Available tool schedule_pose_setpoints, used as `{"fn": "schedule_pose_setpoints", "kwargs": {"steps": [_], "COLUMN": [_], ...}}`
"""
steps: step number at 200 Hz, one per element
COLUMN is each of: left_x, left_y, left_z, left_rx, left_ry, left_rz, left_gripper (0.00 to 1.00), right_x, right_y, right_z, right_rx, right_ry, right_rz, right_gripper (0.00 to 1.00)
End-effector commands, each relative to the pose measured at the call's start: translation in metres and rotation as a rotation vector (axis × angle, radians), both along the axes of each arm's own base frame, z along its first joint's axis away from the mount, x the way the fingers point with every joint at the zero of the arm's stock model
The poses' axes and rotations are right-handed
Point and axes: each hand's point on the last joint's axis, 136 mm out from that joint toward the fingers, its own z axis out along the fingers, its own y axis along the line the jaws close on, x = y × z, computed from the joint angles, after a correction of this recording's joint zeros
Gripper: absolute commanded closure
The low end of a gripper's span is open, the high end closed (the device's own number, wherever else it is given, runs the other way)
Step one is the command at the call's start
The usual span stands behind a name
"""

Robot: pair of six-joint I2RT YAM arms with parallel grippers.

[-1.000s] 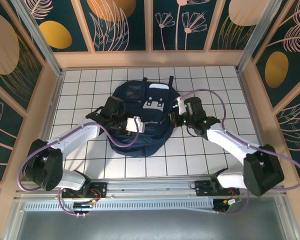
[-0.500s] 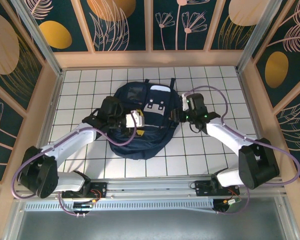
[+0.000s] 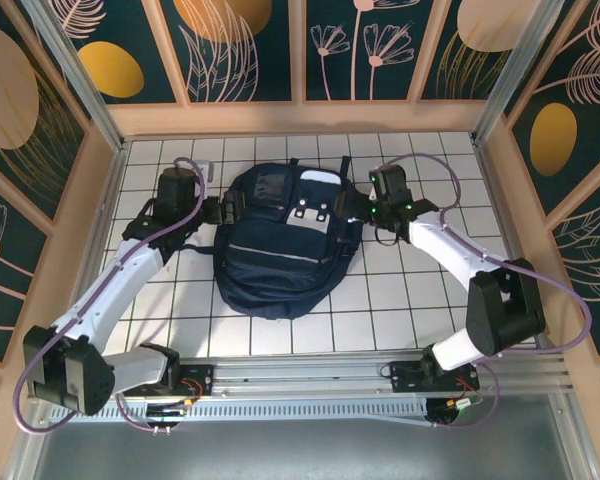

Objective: Pack the student bag

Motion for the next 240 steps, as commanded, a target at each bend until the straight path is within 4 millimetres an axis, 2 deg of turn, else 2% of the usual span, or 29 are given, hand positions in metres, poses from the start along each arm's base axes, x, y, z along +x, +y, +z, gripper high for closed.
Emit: {"fn": "schedule_pose_setpoints", "kwargs": {"steps": [1, 15, 31, 46, 64, 71, 97, 129, 148, 171, 185, 212, 240], "left_x": [-0.036, -0.041, -0.046, -0.047, -0.052, -0.055, -0.061, -0.078, -0.087, -0.089, -0.084, -0.073, -0.065], "left_y": [0.014, 0.011, 0.005, 0.004, -0.014, -0.024, -0.046, -0.079, -0.101, -0.116, -0.113, -0.098, -0.093], "left_z": [-0.069, -0.085, -0.109, -0.130, -0.145, -0.146, -0.141, -0.136, -0.131, -0.119, -0.113, -0.104, -0.090], "left_rx": [-0.072, -0.135, -0.163, -0.141, -0.227, -0.281, -0.396, -0.445, -0.480, -0.527, -0.520, -0.438, -0.421], "left_ry": [0.292, 0.344, 0.416, 0.474, 0.519, 0.535, 0.528, 0.577, 0.588, 0.565, 0.533, 0.478, 0.450], "left_rz": [0.152, 0.160, 0.151, 0.148, 0.092, 0.065, 0.019, -0.085, -0.134, -0.142, -0.124, -0.064, -0.034], "left_gripper": [0.01, 0.01, 0.01, 0.01, 0.04, 0.07, 0.09, 0.09, 0.09, 0.09, 0.08, 0.03, 0.01], "right_x": [-0.045, -0.067, -0.082, -0.084, -0.080, -0.079, -0.075, -0.066, -0.059, -0.048, -0.043, -0.042, -0.031], "right_y": [0.009, 0.022, 0.041, 0.044, 0.042, 0.044, 0.051, 0.035, 0.016, -0.013, -0.026, -0.036, -0.051], "right_z": [-0.032, -0.042, -0.046, -0.058, -0.069, -0.069, -0.066, -0.059, -0.055, -0.053, -0.055, -0.063, -0.054], "right_rx": [0.127, 0.214, 0.259, 0.250, 0.229, 0.241, 0.306, 0.291, 0.261, 0.238, 0.238, 0.233, 0.205], "right_ry": [0.190, 0.245, 0.243, 0.256, 0.248, 0.241, 0.228, 0.202, 0.188, 0.179, 0.183, 0.186, 0.148], "right_rz": [-0.047, -0.016, 0.074, 0.106, 0.119, 0.135, 0.180, 0.156, 0.134, 0.091, 0.065, 0.053, 0.018], "right_gripper": [0.01, 0.02, 0.11, 0.28, 0.39, 0.44, 0.83, 1.00, 1.00, 1.00, 1.00, 0.97, 0.81]}}
